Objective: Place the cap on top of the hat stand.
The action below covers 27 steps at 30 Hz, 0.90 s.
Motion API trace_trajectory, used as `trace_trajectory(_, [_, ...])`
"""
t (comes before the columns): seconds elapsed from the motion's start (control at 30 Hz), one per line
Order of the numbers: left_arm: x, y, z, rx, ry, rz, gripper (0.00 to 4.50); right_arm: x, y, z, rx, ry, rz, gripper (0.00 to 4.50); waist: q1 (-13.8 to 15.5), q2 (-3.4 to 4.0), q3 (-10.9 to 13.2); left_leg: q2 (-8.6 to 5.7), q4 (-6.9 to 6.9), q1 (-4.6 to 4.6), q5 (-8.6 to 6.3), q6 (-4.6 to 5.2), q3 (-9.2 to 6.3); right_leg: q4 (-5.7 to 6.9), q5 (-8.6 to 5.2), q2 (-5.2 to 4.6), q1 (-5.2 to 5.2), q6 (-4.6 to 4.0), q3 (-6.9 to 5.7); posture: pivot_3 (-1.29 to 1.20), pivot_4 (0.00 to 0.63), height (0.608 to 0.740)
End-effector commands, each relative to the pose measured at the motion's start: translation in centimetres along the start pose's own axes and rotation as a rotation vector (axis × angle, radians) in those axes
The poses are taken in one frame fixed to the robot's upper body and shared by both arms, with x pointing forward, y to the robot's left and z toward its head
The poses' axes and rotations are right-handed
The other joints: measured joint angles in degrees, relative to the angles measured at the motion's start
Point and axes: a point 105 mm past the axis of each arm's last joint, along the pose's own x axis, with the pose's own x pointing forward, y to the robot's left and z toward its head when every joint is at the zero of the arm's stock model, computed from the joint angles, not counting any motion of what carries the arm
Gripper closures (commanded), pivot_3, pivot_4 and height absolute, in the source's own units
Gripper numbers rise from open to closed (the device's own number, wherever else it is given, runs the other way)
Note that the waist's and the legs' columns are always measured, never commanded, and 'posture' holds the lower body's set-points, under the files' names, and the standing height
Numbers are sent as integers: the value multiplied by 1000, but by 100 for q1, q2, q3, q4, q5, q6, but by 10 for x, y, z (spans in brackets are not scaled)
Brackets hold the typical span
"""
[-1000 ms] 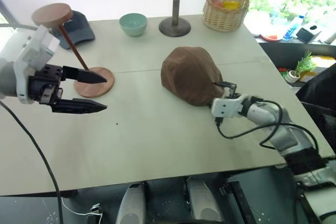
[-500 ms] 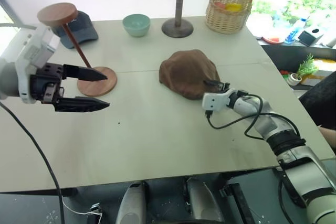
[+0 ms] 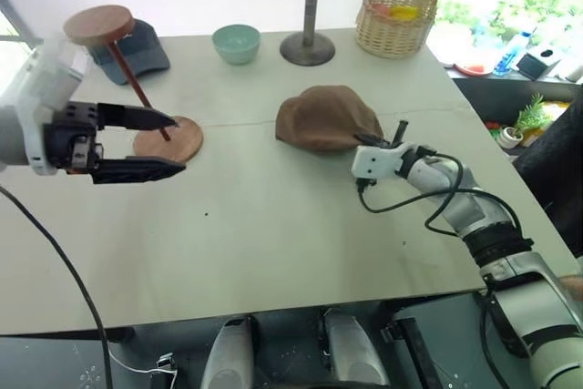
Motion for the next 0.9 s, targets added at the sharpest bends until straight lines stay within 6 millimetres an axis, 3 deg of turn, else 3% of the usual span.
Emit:
trace_trajectory(0.03, [-22,5,18,27,-99,145,0,6,-56,34,-19,-110,-132,4484,-26,2,3,1,-1,0,0,0,0,0,0,1,-1,0,0,0,150,740])
trace_trajectory(0.1, [-52,11,27,10,-197,312,0,20,-96,69,-33,-201,-204,4484,-103,8,11,2,-6,0,0,0,0,4,1,3,-7,1,0,0,150,740])
trace_trajectory(0.17, [-73,11,30,-7,-257,416,0,31,-121,97,-36,-268,-243,4484,-176,9,17,4,-10,-5,0,0,1,18,3,4,-25,4,2,0,150,740])
trace_trajectory(0.3, [-106,2,29,-31,-298,556,0,56,-158,154,-30,-374,-303,4484,-190,7,16,6,-31,-7,0,0,-8,48,6,9,-46,11,-2,0,150,740])
trace_trajectory(0.43, [-125,-8,25,-44,-294,641,0,67,-182,201,-28,-448,-356,4484,-140,0,12,6,-47,-8,0,-2,-13,60,-3,8,-58,-4,-9,0,150,740])
trace_trajectory(0.47, [-128,-10,24,-46,-292,656,0,68,-185,210,-20,-464,-363,4484,-139,-2,11,6,-49,-9,2,-5,-15,60,-4,5,-57,-6,-13,0,150,740])
trace_trajectory(0.6, [-149,-17,16,-63,-299,762,0,65,-191,274,11,-619,-357,4484,-173,-2,11,5,-49,-10,6,-18,-12,57,-12,-1,-58,-24,-14,0,150,740])
trace_trajectory(0.7, [-153,-23,13,-65,-300,796,0,64,-192,302,36,-668,-350,4484,-190,-3,10,7,-58,-8,7,-19,-19,64,-14,0,-63,-27,-20,0,150,740])
trace_trajectory(0.8, [-151,-27,14,-55,-302,811,0,65,-189,314,52,-680,-339,4484,-171,-13,4,7,-62,-7,6,-23,-25,68,-19,0,-64,-36,-26,0,150,740])
trace_trajectory(0.9, [-146,-28,19,-42,-302,815,0,68,-192,313,33,-634,-359,4484,-151,-23,-2,7,-61,-7,7,-32,-28,68,-20,-3,-63,-39,-29,0,150,740])
